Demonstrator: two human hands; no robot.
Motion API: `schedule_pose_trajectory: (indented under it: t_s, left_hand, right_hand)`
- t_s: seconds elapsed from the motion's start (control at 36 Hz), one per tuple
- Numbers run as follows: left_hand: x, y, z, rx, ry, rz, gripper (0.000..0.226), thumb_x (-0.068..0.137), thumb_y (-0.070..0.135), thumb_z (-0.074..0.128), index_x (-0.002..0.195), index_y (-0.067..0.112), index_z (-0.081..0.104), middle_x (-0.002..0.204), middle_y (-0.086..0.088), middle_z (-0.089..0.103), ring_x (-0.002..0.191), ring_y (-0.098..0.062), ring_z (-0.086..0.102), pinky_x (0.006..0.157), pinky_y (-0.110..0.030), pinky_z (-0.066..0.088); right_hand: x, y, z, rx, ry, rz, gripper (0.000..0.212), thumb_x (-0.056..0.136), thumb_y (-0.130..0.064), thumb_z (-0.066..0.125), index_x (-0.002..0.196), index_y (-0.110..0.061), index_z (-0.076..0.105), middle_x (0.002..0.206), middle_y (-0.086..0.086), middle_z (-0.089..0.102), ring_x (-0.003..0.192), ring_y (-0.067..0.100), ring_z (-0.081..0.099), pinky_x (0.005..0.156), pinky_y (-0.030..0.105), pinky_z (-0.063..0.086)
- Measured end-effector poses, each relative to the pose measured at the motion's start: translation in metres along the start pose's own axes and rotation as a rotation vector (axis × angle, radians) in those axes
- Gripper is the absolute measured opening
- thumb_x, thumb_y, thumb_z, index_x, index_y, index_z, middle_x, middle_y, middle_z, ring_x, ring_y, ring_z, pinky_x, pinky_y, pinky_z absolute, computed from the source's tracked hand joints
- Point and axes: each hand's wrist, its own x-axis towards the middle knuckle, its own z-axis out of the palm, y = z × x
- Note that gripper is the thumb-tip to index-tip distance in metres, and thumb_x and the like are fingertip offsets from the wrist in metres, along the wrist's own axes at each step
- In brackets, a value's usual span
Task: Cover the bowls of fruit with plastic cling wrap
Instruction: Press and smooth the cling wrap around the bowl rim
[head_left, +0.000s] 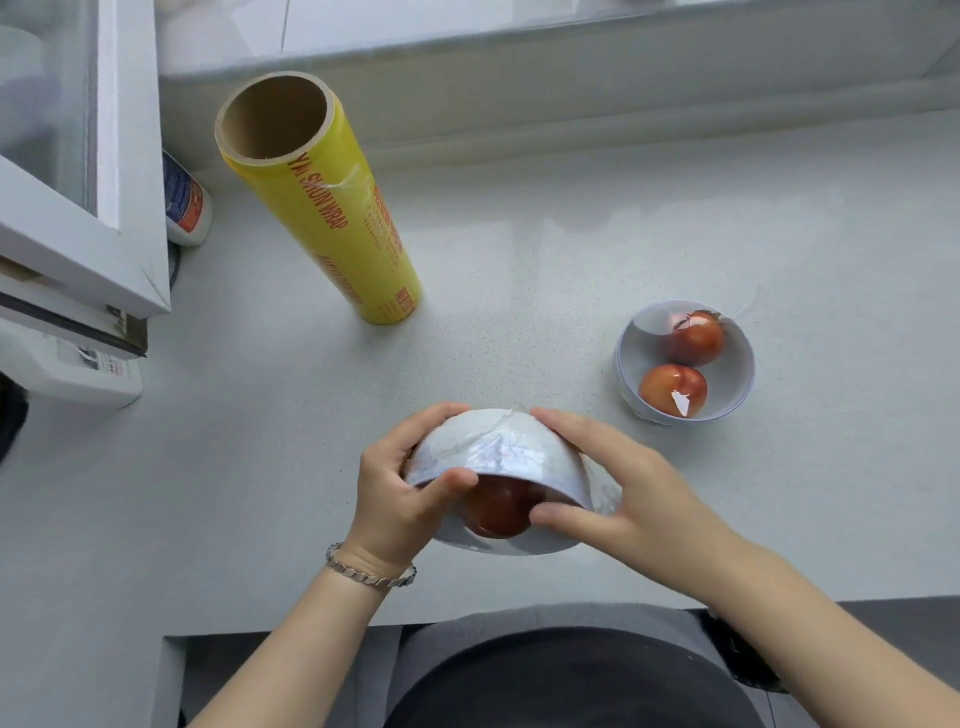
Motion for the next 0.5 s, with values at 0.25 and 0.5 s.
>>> schedule_pose_trajectory:
  t_s: [0.25,0.5]
  left_hand:
    - [0.001,0.001,0.004,-0.085,0.031,-0.057,0.074,0.052,0.082,0.062,0.092,0.02,0.065,0.085,0.013,0.072,0.082,-0.004,0.066,0.073,-0.019,0.052]
    - [0.001,-0.003,0.017,-0.323,0.202,-0.313,0.094,0.038,0.088,0.061,0.093,0.012,0.069,0.089,0.0,0.072,0.087,-0.016,0.067,0.076,-0.027,0.055]
  right_hand:
    - [0.018,0.002,-0.008,0.424,-0.222,0.201,0.065,0.049,-0.042,0.075,0.111,-0.043,0.054,0.112,-0.018,0.062,0.105,-0.001,0.059,0.082,0.012,0.046]
    - [0.016,0.016,-0.005,0.64,-0.078,0.292,0.065,0.053,-0.036,0.073,0.11,-0.006,0.062,0.104,0.013,0.068,0.096,0.025,0.065,0.086,0.031,0.051]
